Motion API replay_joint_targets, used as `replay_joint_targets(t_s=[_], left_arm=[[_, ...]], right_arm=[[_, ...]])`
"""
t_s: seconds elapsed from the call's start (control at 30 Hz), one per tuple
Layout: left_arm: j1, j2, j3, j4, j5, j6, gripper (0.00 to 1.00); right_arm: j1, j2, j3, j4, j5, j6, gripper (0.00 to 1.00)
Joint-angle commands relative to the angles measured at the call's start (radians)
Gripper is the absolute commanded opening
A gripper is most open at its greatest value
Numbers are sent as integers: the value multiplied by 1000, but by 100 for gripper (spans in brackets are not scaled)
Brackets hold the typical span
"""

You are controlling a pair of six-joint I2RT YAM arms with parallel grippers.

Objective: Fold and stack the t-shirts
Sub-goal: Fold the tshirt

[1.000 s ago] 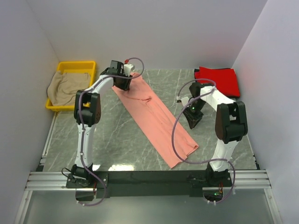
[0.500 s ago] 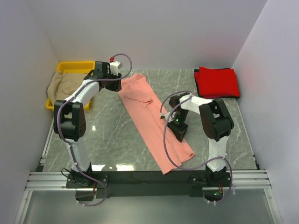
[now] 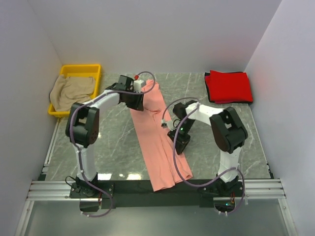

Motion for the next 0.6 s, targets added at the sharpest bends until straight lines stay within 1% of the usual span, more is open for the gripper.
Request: replay_joint_targets(t_s=[0.0, 0.03, 0.1, 0.2, 0.27, 0.33, 0.37, 0.4, 0.47, 0.5, 0.57], left_arm=[[-20, 114, 97, -8, 6, -74, 41], [-20, 142, 152, -20, -5, -87, 40], [-20, 219, 206, -49, -20, -81, 39], [-20, 292, 295, -78, -26, -55, 42], [-20, 352, 373, -104, -34, -22, 45], [-19, 394, 463, -126, -40, 45, 46], [-19, 430, 490, -135, -35, 66, 48], [-19, 449, 548, -141, -29, 102, 49], [-20, 511, 614, -182, -23, 123, 50], [-19, 541, 727, -208, 1, 150, 50], [-19, 604, 812, -233, 0, 161, 52]], right_arm=[[-78, -99, 15, 8, -44, -30, 34], [-95, -99, 25, 7, -41, -31, 36], [-128, -94, 42, 4, -21, -33, 37], [-182, -90, 76, 1, -10, -37, 40], [-208, -93, 98, 11, -2, -34, 44], [-218, -99, 108, 20, 15, -28, 49], [-222, -100, 111, 27, 19, -25, 50], [-219, -99, 119, 27, 21, -24, 50], [-219, -91, 125, 30, 19, -22, 50], [-221, -90, 134, 32, 15, -19, 50], [-219, -87, 137, 49, 15, -13, 50]])
